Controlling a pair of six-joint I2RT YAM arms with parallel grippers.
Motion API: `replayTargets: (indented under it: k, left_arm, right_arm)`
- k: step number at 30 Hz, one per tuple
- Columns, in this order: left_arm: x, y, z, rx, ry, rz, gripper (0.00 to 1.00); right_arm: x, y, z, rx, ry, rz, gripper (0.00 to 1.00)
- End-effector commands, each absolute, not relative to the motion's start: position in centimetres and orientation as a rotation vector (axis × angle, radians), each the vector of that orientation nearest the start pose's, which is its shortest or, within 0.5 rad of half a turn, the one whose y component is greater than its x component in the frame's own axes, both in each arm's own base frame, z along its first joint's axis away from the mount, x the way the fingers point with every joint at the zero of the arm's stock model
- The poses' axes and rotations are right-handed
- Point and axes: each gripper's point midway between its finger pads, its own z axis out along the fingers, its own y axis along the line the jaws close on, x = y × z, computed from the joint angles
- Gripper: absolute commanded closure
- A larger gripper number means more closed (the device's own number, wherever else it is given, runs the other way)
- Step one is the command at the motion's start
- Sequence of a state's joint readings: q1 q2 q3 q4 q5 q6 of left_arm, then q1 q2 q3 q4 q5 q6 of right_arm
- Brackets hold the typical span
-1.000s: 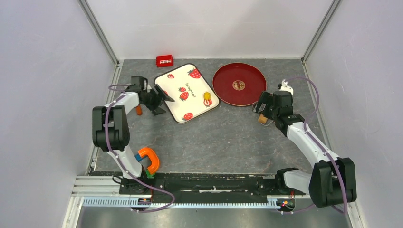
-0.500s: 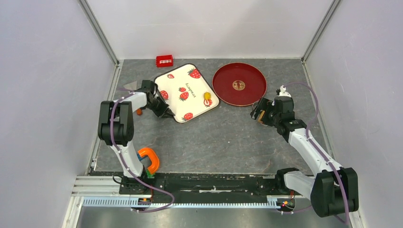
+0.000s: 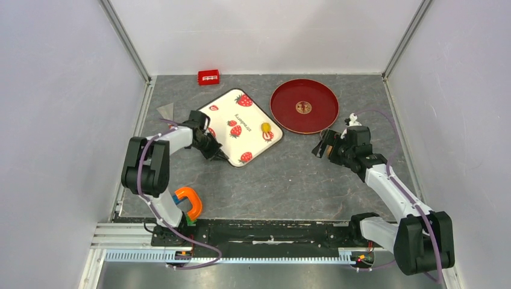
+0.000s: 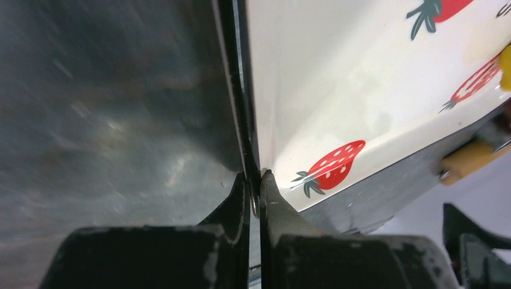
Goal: Roll out the dumpling wrappers from the dough
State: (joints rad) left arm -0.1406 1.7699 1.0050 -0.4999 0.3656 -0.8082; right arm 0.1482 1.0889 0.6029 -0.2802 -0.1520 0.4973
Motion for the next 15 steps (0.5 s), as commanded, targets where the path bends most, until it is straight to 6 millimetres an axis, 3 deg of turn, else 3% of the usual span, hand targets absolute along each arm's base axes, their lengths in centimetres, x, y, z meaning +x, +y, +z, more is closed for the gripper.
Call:
replayTargets:
  k: [1,4,5,8,11,15]
  left_arm:
    - [26.3,-17.7,3.0,-0.868,2.904,-0.729,0.98]
    - [24.5,-20.5,3.7,-0.866,2.894,-0.811,0.94]
    - [24.0,-21.1,3.9,-0.857,2.896,-0.823,0.88]
    - [23.4,-21.8,4.9,-0.833,2.877,-0.847,0.56]
    - [24.1,-21.7,6.5,-0.798,2.82,-0.862,0.35]
    - [25.4,-21.6,9.2,-0.733,2.746,-0.87,0.29]
  right_arm:
    - [27.6,10.3,8.3,0.293,2.389,0.597,0.02]
    - [27.3,10.9,7.8,0.292,2.403,0.634,0.03]
    - [27.2,11.0,7.6,0.294,2.406,0.647,0.03]
    - [27.0,11.8,7.2,0.287,2.416,0.698,0.05]
    - [26.5,12.9,6.6,0.274,2.434,0.761,0.1]
    - [25.5,14.5,5.4,0.271,2.481,0.808,0.16]
